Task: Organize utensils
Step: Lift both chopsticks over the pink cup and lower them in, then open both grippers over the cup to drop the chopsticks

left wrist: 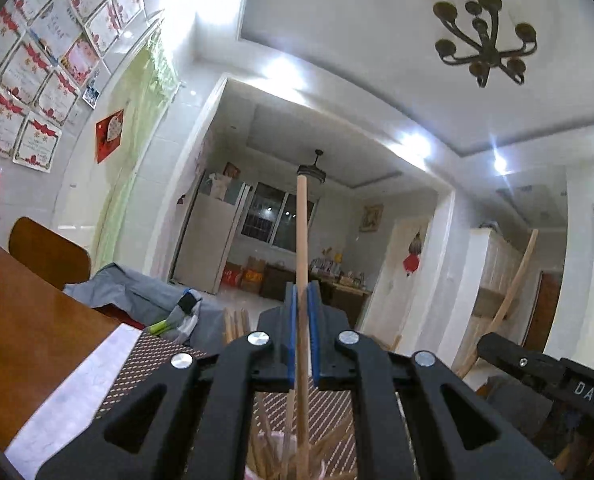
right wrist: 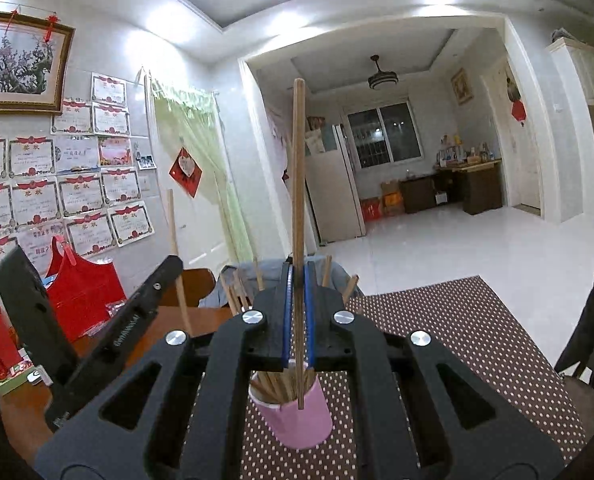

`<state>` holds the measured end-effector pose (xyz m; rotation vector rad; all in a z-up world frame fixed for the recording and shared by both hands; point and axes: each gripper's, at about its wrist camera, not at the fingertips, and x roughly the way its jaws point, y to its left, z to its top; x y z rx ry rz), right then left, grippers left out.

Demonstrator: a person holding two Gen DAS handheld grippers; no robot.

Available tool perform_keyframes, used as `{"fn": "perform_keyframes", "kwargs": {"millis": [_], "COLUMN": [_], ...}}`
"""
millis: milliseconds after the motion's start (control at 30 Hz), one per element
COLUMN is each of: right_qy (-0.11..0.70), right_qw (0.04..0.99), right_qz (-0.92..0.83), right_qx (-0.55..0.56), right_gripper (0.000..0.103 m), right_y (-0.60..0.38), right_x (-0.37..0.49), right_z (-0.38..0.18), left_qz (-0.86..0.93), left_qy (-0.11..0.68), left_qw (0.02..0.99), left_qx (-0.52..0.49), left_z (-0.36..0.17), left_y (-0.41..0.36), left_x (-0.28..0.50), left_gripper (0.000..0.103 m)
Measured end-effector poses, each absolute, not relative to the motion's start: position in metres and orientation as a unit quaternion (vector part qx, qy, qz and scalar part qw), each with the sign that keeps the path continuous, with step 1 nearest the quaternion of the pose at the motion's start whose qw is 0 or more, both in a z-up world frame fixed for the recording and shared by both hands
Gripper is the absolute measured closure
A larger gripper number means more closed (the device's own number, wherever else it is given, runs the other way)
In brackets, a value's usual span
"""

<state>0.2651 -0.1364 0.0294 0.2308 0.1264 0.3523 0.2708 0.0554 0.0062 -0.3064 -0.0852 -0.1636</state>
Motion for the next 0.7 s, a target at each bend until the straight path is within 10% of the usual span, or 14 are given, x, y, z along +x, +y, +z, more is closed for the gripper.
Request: {"fn": "perform_keyframes", "kwargs": {"millis": [700], "right_qy": [0.112], "right_qw": [0.971], "right_qz": [0.187], "right_qx": [0.101], "right_gripper": [0.097], "right_y": [-0.117], "right_x": [0.306], "right_z": [0.009], "left_qz": [-0.059], "left_qy": [-0.045], "left_qw": [0.989], "left_qx": [-0.126], "left_z": [-0.021], "left_y": [0.038], "left_x": [0.316], "left_gripper": [0.097]}}
